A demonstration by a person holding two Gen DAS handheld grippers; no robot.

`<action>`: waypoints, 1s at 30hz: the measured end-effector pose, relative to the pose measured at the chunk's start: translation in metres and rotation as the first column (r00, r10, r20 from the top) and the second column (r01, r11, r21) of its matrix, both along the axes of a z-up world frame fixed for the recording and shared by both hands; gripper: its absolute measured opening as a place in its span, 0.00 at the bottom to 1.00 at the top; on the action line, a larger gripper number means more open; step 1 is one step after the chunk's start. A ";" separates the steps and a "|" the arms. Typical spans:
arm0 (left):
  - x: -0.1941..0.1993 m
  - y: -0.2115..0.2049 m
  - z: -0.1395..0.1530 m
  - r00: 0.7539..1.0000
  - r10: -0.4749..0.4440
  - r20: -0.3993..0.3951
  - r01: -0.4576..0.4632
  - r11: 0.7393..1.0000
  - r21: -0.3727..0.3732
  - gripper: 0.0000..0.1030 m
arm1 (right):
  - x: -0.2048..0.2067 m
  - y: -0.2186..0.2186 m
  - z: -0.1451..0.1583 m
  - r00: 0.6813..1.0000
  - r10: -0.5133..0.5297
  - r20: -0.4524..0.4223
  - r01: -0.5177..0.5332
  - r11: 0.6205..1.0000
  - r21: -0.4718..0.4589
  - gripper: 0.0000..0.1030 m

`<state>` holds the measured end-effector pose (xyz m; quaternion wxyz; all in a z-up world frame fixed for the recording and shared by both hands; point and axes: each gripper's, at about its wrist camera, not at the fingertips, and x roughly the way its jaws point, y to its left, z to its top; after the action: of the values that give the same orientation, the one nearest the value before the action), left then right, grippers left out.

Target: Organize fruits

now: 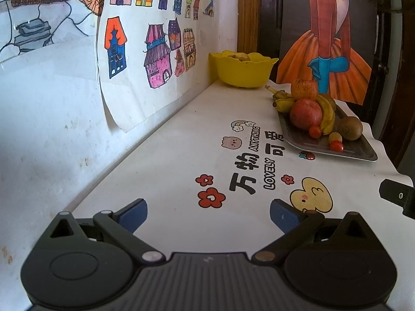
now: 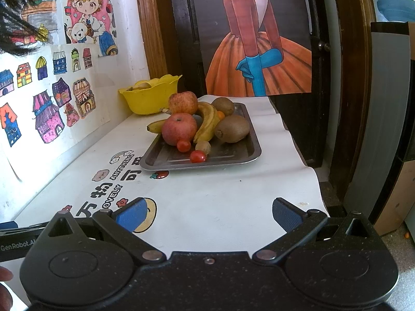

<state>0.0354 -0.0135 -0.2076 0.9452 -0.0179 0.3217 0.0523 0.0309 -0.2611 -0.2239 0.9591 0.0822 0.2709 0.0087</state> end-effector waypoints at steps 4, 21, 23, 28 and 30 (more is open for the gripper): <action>0.001 0.002 0.000 1.000 0.010 -0.015 -0.010 1.000 -0.001 1.00 | 0.001 0.002 0.000 1.000 0.005 0.002 -0.005 1.000 -0.002 0.99; 0.000 0.005 0.001 1.000 0.017 -0.016 -0.017 1.000 -0.016 1.00 | 0.001 0.011 -0.002 1.000 0.018 -0.002 -0.018 1.000 -0.001 0.99; 0.000 0.005 0.001 1.000 0.019 -0.017 -0.019 1.000 -0.014 1.00 | 0.001 0.012 -0.001 1.000 0.020 -0.003 -0.020 1.000 -0.001 0.99; 0.001 0.006 0.000 1.000 0.024 -0.020 -0.024 1.000 -0.011 1.00 | 0.002 0.014 -0.002 1.000 0.025 -0.004 -0.025 1.000 0.000 0.99; 0.001 0.007 -0.001 0.999 0.026 -0.021 -0.026 1.000 -0.010 1.00 | 0.002 0.015 -0.002 1.000 0.027 -0.006 -0.027 1.000 0.000 0.99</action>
<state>0.0366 -0.0070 -0.2086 0.9409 -0.0262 0.3317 0.0630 0.0334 -0.2463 -0.2261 0.9580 0.0785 0.2749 0.0212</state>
